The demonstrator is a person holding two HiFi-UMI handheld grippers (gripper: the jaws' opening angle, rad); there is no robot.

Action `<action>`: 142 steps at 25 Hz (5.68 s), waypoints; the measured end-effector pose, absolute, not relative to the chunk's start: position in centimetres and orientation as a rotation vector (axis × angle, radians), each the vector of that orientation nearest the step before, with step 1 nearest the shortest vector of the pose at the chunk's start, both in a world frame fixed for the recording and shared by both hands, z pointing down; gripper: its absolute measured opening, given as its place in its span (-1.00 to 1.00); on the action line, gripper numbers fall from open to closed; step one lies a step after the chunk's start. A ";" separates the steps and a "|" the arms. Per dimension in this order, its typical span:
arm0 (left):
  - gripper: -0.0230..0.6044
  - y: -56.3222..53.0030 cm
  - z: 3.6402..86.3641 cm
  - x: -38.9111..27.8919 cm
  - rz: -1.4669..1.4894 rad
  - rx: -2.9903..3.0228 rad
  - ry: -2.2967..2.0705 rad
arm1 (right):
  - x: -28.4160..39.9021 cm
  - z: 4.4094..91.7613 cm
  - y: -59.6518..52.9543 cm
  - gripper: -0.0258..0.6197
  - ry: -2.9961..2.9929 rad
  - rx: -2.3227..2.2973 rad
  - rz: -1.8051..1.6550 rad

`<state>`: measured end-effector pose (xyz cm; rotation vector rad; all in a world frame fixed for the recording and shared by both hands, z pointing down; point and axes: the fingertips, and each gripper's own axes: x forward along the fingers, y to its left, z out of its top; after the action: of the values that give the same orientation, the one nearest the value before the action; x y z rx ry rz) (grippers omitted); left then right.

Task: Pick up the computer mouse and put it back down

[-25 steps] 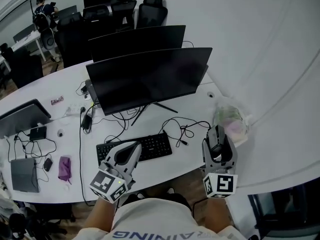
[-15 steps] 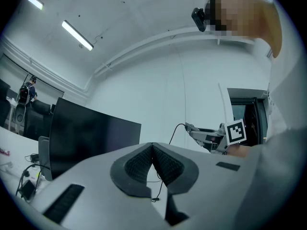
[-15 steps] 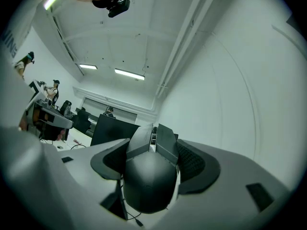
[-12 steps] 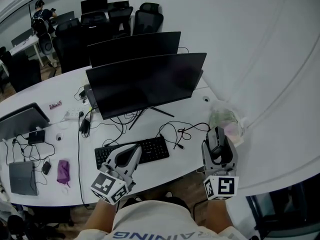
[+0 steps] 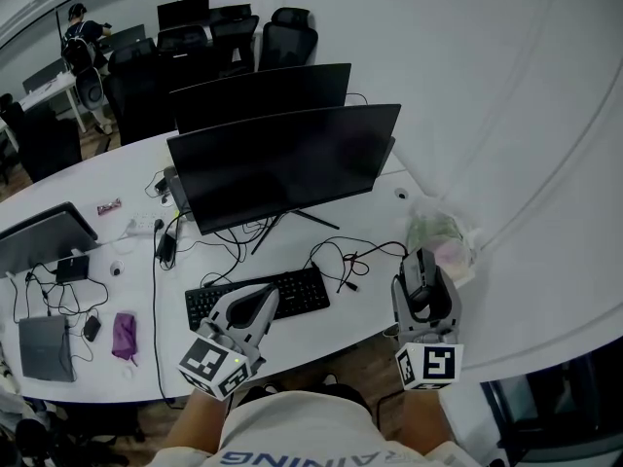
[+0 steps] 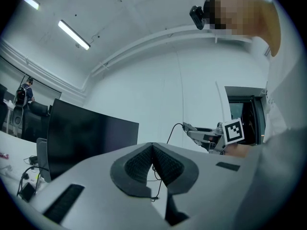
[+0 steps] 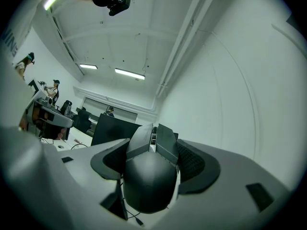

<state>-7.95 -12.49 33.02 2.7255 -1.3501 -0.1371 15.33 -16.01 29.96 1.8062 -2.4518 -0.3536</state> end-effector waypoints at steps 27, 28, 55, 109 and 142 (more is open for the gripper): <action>-0.91 -13.1 33.8 -7.2 -0.160 2.689 -1.352 | 16.9 33.4 -18.2 0.04 -2.415 1.777 -0.239; -0.91 -13.2 34.0 -7.0 -0.154 2.686 -1.350 | 17.1 33.9 -18.4 0.04 -2.411 1.772 -0.225; -0.91 -18.6 39.8 -2.3 0.043 2.550 -1.353 | 21.7 50.3 -27.1 0.04 -2.293 1.575 0.179; -0.91 -21.7 45.2 0.4 0.148 2.443 -1.332 | 22.8 70.0 -27.6 0.04 -2.060 1.285 0.457; -0.91 -16.2 37.7 -4.1 -0.053 2.642 -1.262 | 15.0 43.4 -21.4 -0.30 -2.427 1.505 0.036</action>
<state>-4.07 -16.20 37.69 2.6416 -1.2622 -0.0527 14.99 -21.37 43.41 1.5053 -2.4268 0.0360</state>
